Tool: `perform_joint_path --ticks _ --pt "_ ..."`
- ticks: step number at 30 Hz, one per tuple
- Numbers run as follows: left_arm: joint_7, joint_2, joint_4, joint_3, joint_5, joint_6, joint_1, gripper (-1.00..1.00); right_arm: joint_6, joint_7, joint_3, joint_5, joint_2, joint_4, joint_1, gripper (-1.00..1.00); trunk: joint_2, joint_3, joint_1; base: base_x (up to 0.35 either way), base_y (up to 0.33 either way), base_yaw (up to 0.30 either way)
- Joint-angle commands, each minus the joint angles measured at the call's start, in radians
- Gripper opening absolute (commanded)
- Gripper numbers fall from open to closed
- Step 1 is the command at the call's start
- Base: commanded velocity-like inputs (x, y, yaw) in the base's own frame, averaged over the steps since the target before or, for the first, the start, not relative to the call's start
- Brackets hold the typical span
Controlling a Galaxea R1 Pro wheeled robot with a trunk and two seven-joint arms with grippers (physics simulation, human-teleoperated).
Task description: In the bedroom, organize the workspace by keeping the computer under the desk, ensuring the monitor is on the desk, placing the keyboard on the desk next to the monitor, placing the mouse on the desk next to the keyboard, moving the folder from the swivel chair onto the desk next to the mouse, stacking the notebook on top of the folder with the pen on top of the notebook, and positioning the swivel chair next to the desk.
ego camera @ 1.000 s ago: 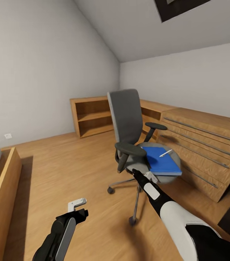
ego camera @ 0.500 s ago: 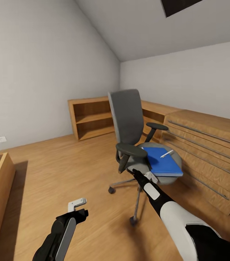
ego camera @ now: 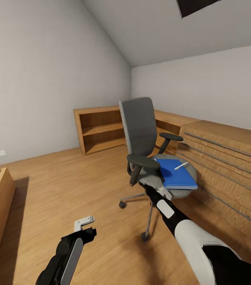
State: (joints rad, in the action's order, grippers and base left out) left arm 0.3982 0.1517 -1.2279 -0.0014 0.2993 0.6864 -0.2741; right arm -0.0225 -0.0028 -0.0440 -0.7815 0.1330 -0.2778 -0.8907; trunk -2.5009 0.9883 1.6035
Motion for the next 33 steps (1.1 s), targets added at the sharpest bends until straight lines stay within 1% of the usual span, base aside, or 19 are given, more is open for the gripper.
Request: perform_joint_path --ticks 1,6,9,12,13,15,16,17,18,20,22,23,24,25,28,29,31,32,33 --pt "0.008 0.0 -0.001 0.0 0.011 0.002 0.0 1.0 -0.002 0.0 -0.004 -0.004 0.001 0.0 0.0 1.0 0.0 0.001 -0.001 -0.309 0.0 0.0" --pt "0.008 -0.001 0.001 0.001 0.011 0.002 0.0 1.0 -0.002 0.0 -0.004 -0.001 0.001 0.001 0.0 1.0 0.0 0.001 -0.001 -0.326 0.0 0.0" --pt "0.009 -0.001 0.007 0.001 0.012 0.002 0.0 1.0 -0.005 -0.001 -0.004 0.017 0.001 0.005 0.0 1.0 0.0 0.001 -0.001 -0.333 0.0 0.0" --pt "0.009 -0.002 0.011 0.002 0.011 0.002 0.0 1.0 -0.019 -0.002 -0.004 0.052 0.001 0.024 0.0 1.0 0.0 0.001 -0.001 -0.335 0.0 0.0" --pt "0.01 -0.003 0.012 0.003 0.011 0.002 0.0 1.0 -0.037 -0.002 -0.002 0.076 0.004 0.044 0.0 1.0 0.0 0.001 -0.001 -0.325 0.0 0.0" --pt "0.01 -0.005 0.014 0.003 0.011 0.002 0.0 1.0 -0.059 -0.002 0.0 0.101 0.011 0.067 0.0 1.0 0.0 0.001 -0.001 -0.275 0.0 0.0" --pt "0.01 -0.007 0.024 0.004 0.01 0.002 0.0 1.0 -0.092 -0.002 0.002 0.133 0.027 0.098 0.0 1.0 0.0 0.001 -0.001 -0.13 0.0 0.0" --pt "0.01 -0.008 0.029 0.004 0.01 0.002 0.0 1.0 -0.103 -0.002 0.002 0.143 0.032 0.108 0.0 1.0 0.0 0.001 -0.001 -0.104 0.0 0.0" --pt "0.009 -0.009 0.04 0.004 0.009 0.002 0.0 1.0 -0.124 -0.001 0.003 0.166 0.039 0.136 0.0 1.0 0.0 0.001 -0.001 -0.067 0.0 0.0" --pt "0.007 -0.016 0.073 0.005 0.008 0.001 0.0 1.0 -0.161 -0.001 0.003 0.233 0.042 0.211 0.001 1.0 0.0 -0.003 -0.001 -0.028 0.0 0.0" --pt "0.006 -0.021 0.09 0.005 0.008 0.001 0.0 1.0 -0.176 -0.001 0.002 0.271 0.042 0.238 0.001 1.0 0.0 -0.011 -0.002 -0.016 0.0 0.0" --pt "0.005 -0.026 0.105 0.005 0.008 0.001 0.0 1.0 -0.196 -0.002 0.001 0.315 0.042 0.259 0.003 1.0 0.0 -0.015 -0.003 -0.009 0.0 0.0" --pt "0.005 -0.033 0.123 0.005 0.009 0.001 0.0 1.0 -0.238 -0.004 0.0 0.383 0.042 0.278 0.025 1.0 0.001 -0.018 -0.003 -0.005 0.0 0.0" --pt "0.005 -0.036 0.133 0.004 0.008 0.0 0.0 1.0 -0.27 -0.004 0.0 0.424 0.042 0.284 0.055 1.0 0.001 -0.022 -0.003 -0.003 0.0 0.0" --pt "0.005 -0.038 0.161 0.004 0.006 -0.006 0.002 1.0 -0.32 -0.004 0.0 0.478 0.027 0.29 0.116 1.0 0.022 -0.032 -0.015 -0.002 0.0 0.0" --pt "0.004 -0.039 0.247 0.003 0.004 -0.086 0.007 1.0 -0.409 -0.004 0.001 0.543 0.009 0.292 0.204 1.0 0.029 -0.035 -0.019 0.0 0.0 0.0" --pt "0.002 -0.04 0.309 0.003 0.004 -0.159 0.01 1.0 -0.467 -0.004 0.001 0.578 -0.002 0.293 0.25 1.0 0.043 -0.041 -0.026 0.0 0.0 0.0" --pt "0.001 -0.04 0.373 0.003 0.004 -0.238 0.012 1.0 -0.515 -0.004 0.001 0.602 -0.013 0.295 0.284 1.0 0.05 -0.044 -0.03 0.0 0.0 0.0" --pt "0.001 -0.04 0.406 0.003 0.003 -0.281 0.013 1.0 -0.533 -0.004 0.001 0.611 -0.02 0.296 0.299 1.0 0.057 -0.047 -0.034 0.0 0.0 0.0"
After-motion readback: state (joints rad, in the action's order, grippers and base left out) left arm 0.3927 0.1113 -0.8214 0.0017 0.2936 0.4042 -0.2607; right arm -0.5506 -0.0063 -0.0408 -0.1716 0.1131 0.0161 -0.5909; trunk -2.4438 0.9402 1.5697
